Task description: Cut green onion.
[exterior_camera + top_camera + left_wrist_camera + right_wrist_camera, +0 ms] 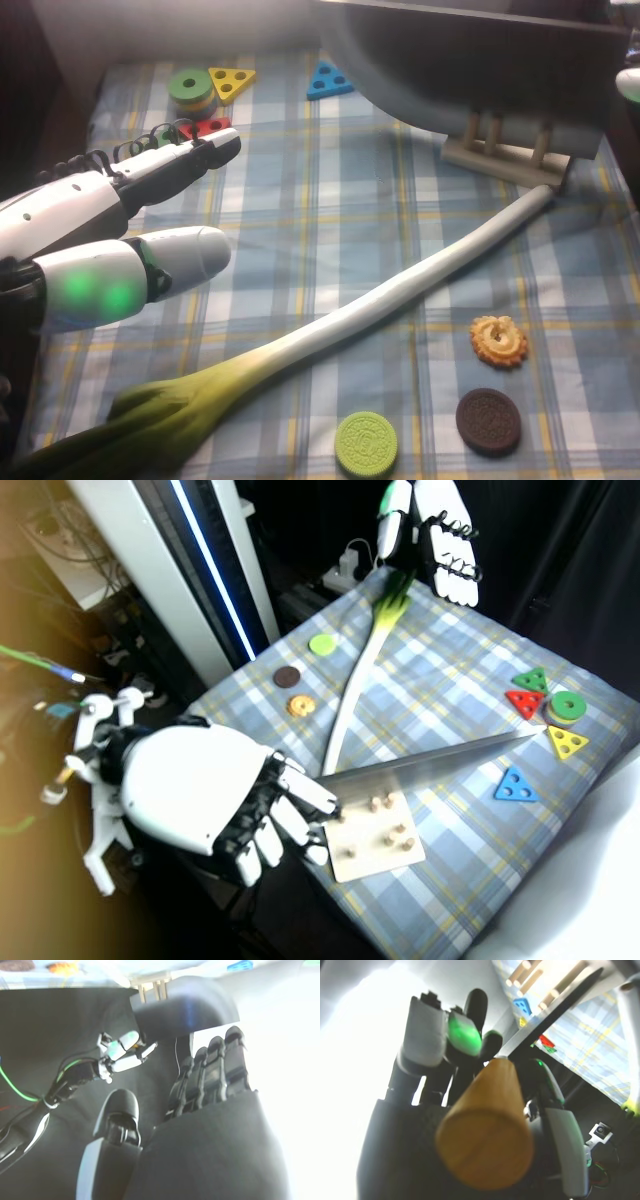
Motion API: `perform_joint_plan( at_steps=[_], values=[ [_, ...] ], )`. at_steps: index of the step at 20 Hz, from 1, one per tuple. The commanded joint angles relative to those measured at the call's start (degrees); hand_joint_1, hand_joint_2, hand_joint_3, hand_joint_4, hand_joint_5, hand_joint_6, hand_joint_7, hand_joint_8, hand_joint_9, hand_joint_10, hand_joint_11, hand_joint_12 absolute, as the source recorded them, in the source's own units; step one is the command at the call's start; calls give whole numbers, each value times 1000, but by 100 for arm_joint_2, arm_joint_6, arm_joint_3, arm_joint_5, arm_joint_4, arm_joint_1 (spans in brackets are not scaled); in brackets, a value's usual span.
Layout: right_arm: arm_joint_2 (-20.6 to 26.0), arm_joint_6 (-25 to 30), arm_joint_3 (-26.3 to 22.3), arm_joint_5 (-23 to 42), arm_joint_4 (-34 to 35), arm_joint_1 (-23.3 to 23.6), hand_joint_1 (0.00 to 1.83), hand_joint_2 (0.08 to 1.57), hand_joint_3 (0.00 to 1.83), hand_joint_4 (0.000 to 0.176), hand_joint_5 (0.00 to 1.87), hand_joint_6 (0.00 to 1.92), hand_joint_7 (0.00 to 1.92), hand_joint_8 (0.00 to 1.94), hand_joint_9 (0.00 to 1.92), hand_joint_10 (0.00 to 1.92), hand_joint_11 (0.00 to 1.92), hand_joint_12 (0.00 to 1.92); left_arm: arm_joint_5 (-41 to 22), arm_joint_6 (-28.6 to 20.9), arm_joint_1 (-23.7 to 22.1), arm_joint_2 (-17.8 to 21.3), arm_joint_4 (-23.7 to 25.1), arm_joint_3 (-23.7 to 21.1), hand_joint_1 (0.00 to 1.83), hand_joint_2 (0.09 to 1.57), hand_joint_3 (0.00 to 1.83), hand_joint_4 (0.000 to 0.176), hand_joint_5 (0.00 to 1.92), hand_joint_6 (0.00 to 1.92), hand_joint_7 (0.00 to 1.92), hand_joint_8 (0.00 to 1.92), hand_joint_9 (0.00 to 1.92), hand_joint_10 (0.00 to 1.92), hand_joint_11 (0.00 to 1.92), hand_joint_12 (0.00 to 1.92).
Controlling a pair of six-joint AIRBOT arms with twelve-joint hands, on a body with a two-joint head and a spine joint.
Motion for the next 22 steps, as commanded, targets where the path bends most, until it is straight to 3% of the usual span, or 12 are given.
perform_joint_plan(
  at_steps=[1, 3, 4, 5, 6, 7, 8, 9, 12, 16, 18, 22],
  values=[
    [77, 3, -9, 755, 205, -15, 274, 1570, 8, 0, 472, 1836, 916, 1941, 1241, 1921, 1413, 1921, -686, -15, -41, -7, -1, -7, 0, 1392, 4, 0, 0, 0, 0, 0, 6, 3, 0, 0],
    [83, 3, -57, 967, 288, -166, 201, 1571, 44, 28, 405, 1836, 826, 1941, 1153, 1921, 1316, 1921, -711, -15, -33, -7, -9, -7, 0, 1395, 5, 0, 0, 0, 0, 0, 0, 0, 0, 0],
    [103, 3, -96, 1108, 366, -244, 527, 1497, 25, 100, 400, 1864, 865, 1941, 1156, 1921, 1280, 1921, -727, -15, -30, -5, -16, -7, 0, 1394, 4, 0, 0, 0, 0, 0, 4, 1, 0, 0],
    [140, 3, -151, 1242, 429, -321, 562, 1479, 10, 161, 380, 1857, 517, 1836, 771, 1921, 952, 1921, -750, -15, -28, 3, -29, -7, 0, 1393, 3, 0, 0, 0, 0, 0, 0, 0, 0, 0],
    [166, 3, -182, 1285, 446, -345, 549, 1485, 4, 173, 359, 1875, 436, 1637, 648, 1848, 770, 1921, -779, -15, -25, 13, -38, -7, 0, 1390, 2, 0, 0, 0, 0, 0, 0, 0, 0, 0],
    [191, 3, -203, 1317, 473, -362, 396, 1390, 0, 78, 200, 747, 366, 984, 450, 1177, 371, 1489, -817, -16, -18, 32, -43, -7, 0, 1390, 2, 0, 0, 0, 0, 0, 0, 0, 0, 0],
    [222, 3, -226, 1346, 491, -373, 307, 1299, 0, 56, 123, 228, 306, 380, 355, 501, 202, 816, -872, -17, 2, 66, -48, -15, 0, 1381, 0, 0, 0, 0, 0, 0, 0, 0, 0, 0],
    [258, 3, -250, 1399, 520, -406, 284, 1224, 0, 82, 44, 59, 234, 121, 233, 175, 77, 432, -938, -17, 27, 102, -63, -28, 0, 1379, 0, 0, 0, 0, 0, 0, 0, 0, 0, 0],
    [375, 3, -336, 1573, 637, -541, 414, 1134, 0, 120, 0, 0, 84, 2, 94, 3, 0, 20, -1159, -17, 109, 225, -141, -61, 0, 1389, 2, 0, 0, 0, 0, 0, 0, 0, 0, 0],
    [363, 3, -308, 1591, 684, -545, 475, 1091, 0, 116, 0, 0, 51, 0, 63, 3, 0, 0, -1282, -15, 147, 245, -244, -59, 0, 1409, 10, 0, 0, 0, 0, 0, 0, 0, 0, 0],
    [430, 3, -373, 1822, 728, -577, 467, 1092, 0, 158, 0, 0, 47, 0, 31, 0, 0, 0, -1426, -15, 190, 294, -315, -58, 0, 1406, 8, 0, 0, 0, 0, 0, 0, 0, 0, 0],
    [689, 3, -698, 2718, 987, -906, 399, 1107, 1, 158, 0, 0, 0, 0, 0, 0, 0, 0, -2036, -15, 313, 463, -605, -56, 0, 1350, 0, 0, 0, 0, 0, 0, 0, 0, 0, 0]
  ],
)
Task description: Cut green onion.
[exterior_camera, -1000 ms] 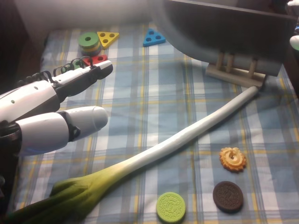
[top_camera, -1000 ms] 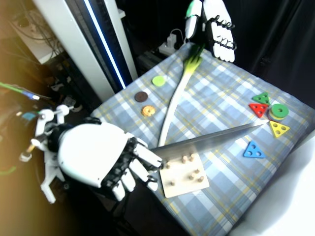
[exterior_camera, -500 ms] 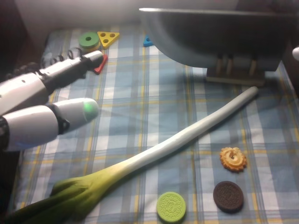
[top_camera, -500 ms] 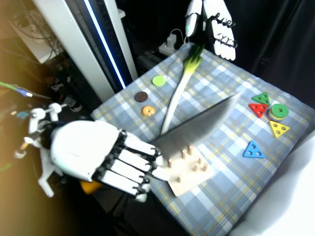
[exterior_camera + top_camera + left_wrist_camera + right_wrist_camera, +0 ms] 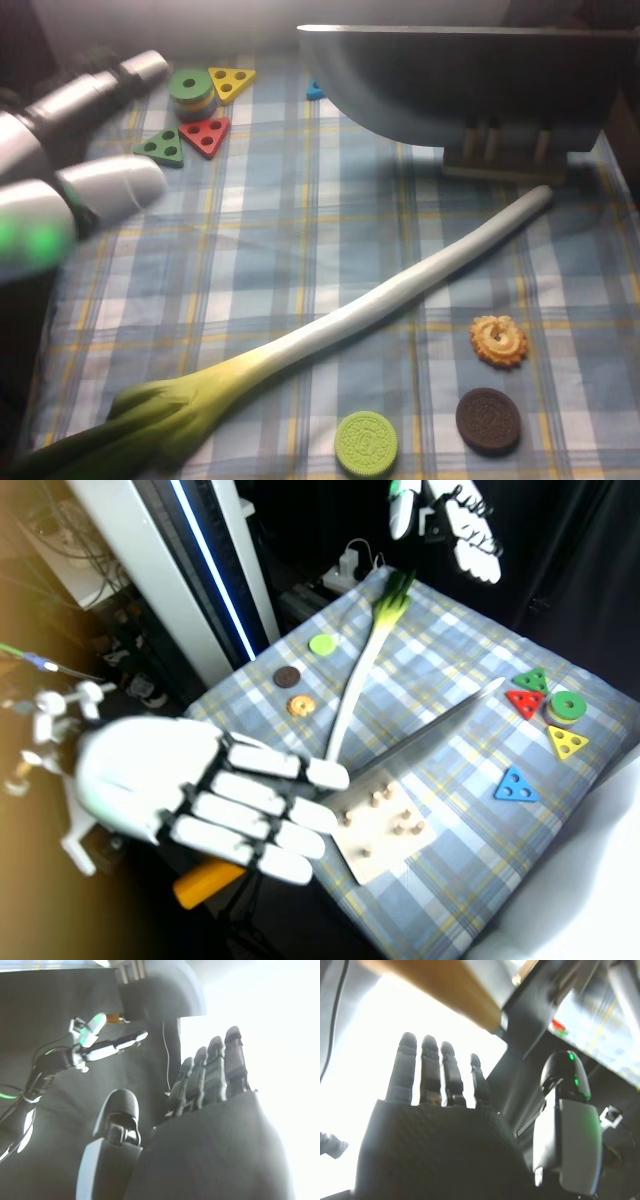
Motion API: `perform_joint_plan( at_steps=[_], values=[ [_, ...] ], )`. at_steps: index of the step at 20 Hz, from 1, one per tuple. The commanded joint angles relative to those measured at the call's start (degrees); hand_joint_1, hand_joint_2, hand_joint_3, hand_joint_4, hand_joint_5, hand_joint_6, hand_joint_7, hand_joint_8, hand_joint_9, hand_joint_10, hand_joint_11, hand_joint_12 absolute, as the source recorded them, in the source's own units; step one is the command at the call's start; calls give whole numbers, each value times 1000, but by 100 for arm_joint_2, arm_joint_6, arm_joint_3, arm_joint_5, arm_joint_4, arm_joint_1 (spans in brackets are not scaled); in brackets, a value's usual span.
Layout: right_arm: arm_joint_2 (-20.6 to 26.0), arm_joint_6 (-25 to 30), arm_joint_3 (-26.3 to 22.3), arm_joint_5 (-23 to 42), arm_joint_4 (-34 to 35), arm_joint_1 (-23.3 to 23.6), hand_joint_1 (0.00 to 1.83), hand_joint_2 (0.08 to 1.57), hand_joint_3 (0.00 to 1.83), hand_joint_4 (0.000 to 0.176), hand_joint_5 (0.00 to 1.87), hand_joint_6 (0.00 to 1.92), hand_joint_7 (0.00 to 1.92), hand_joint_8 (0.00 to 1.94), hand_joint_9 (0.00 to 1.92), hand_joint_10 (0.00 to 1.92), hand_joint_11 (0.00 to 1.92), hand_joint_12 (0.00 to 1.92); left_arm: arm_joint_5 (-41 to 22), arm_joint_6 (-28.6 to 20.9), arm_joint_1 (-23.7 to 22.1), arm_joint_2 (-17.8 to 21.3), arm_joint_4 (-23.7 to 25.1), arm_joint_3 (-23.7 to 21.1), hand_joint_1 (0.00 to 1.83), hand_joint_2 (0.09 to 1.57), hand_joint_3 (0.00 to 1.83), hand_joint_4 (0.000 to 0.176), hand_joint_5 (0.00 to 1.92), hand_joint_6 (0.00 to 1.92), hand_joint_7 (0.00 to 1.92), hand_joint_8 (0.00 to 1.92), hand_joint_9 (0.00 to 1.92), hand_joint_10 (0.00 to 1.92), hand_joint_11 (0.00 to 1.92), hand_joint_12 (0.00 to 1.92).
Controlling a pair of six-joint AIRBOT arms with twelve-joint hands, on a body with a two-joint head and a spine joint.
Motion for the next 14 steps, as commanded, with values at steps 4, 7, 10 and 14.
perform_joint_plan(
  at_steps=[4, 7, 10, 14],
  values=[
    [152, 3, -381, 2109, 597, -929, 370, 1107, 2, 176, 0, 0, 0, 0, 0, 0, 0, 0, -1478, -14, 13, 86, -201, 41, 0, 1357, 0, 0, 0, 0, 0, 0, 4, 2, 8, 4],
    [155, 192, -624, 3055, 878, -1649, 356, 1122, 7, 176, 0, 0, 26, 9, 0, 0, 0, 0, -1878, -83, 10, 85, -296, 52, 0, 1388, 5, 0, 0, 0, 0, 0, 0, 0, 0, 0],
    [109, 551, -692, 3690, 1003, -2069, 353, 1124, 4, 167, 0, 0, 33, 5, 23, 6, 0, 0, -2293, -1015, 50, 18, -259, 264, 69, 1371, 0, 0, 0, 0, 0, 0, 5, 1, 26, 12],
    [128, 751, -820, 4394, 998, -2423, 693, 1041, 0, 176, 0, 0, 68, 4, 8, 1, 0, 0, -3060, -1700, 314, -73, -247, 373, 297, 1218, 0, 0, 31, 11, 17, 6, 0, 0, 2, 3]
  ],
)
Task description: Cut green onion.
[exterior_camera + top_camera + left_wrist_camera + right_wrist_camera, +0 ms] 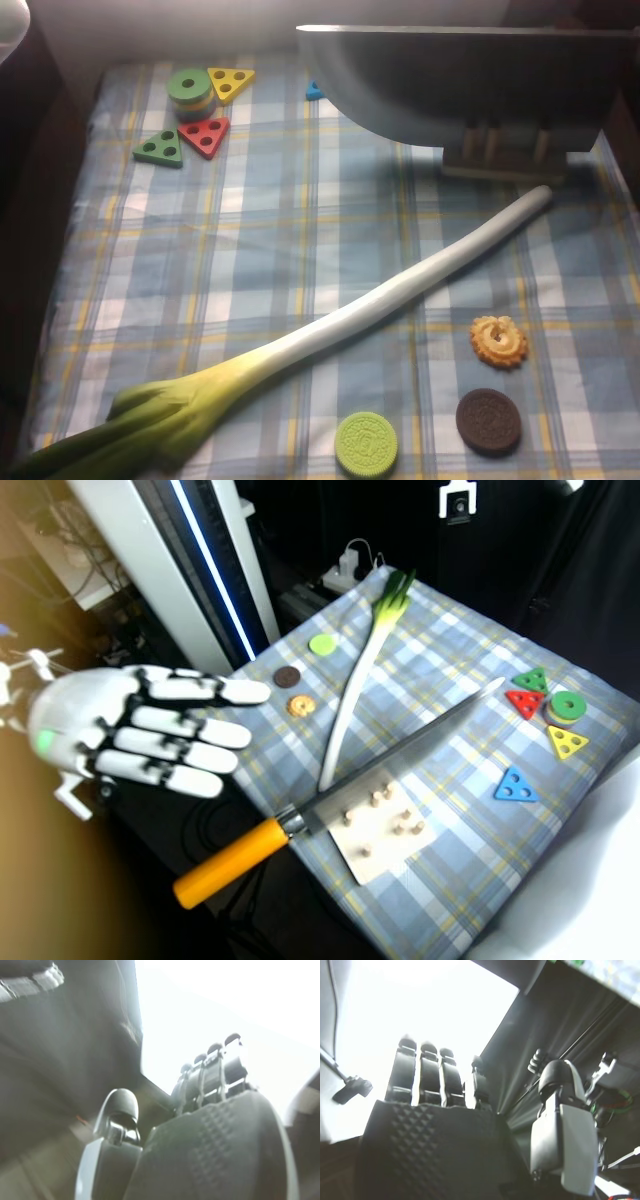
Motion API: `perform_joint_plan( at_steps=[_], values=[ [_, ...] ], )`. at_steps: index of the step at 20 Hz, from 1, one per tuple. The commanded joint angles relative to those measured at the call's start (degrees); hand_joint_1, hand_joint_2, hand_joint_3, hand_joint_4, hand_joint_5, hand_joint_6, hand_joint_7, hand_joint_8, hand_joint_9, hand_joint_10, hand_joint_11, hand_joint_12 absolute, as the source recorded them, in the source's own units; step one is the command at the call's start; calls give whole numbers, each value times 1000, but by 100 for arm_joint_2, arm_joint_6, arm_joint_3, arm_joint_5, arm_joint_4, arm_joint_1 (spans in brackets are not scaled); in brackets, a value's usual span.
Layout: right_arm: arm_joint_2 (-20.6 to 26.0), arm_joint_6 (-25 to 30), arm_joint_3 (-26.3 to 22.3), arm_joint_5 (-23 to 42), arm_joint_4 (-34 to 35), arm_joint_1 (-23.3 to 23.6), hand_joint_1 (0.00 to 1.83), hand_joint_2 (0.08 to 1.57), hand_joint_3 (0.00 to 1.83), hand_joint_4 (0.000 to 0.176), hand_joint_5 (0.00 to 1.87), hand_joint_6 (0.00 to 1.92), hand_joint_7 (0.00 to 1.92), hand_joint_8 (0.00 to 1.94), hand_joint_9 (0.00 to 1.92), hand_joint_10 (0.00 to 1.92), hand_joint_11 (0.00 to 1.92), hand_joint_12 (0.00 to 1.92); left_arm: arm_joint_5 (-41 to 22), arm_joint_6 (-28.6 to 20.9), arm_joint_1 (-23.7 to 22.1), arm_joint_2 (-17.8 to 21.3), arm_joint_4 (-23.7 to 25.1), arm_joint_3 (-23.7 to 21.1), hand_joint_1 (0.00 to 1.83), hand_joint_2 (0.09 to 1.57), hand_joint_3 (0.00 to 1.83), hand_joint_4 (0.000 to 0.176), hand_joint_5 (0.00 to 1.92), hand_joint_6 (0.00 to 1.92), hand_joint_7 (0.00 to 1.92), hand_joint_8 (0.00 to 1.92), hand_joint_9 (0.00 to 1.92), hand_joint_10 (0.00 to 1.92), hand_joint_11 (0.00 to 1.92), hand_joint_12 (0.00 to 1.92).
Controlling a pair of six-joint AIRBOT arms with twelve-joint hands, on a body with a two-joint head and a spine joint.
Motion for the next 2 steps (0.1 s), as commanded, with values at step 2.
perform_joint_plan(
  at_steps=[2],
  values=[
    [73, 64, -57, 1231, 74, -46, 471, 1200, 16, 176, 0, 0, 2, 0, 0, 0, 0, 0, -1274, -319, 34, -7, 33, 35, 147, 1273, 0, 0, 62, 2, 108, 4, 81, 7, 5, 173]
  ],
)
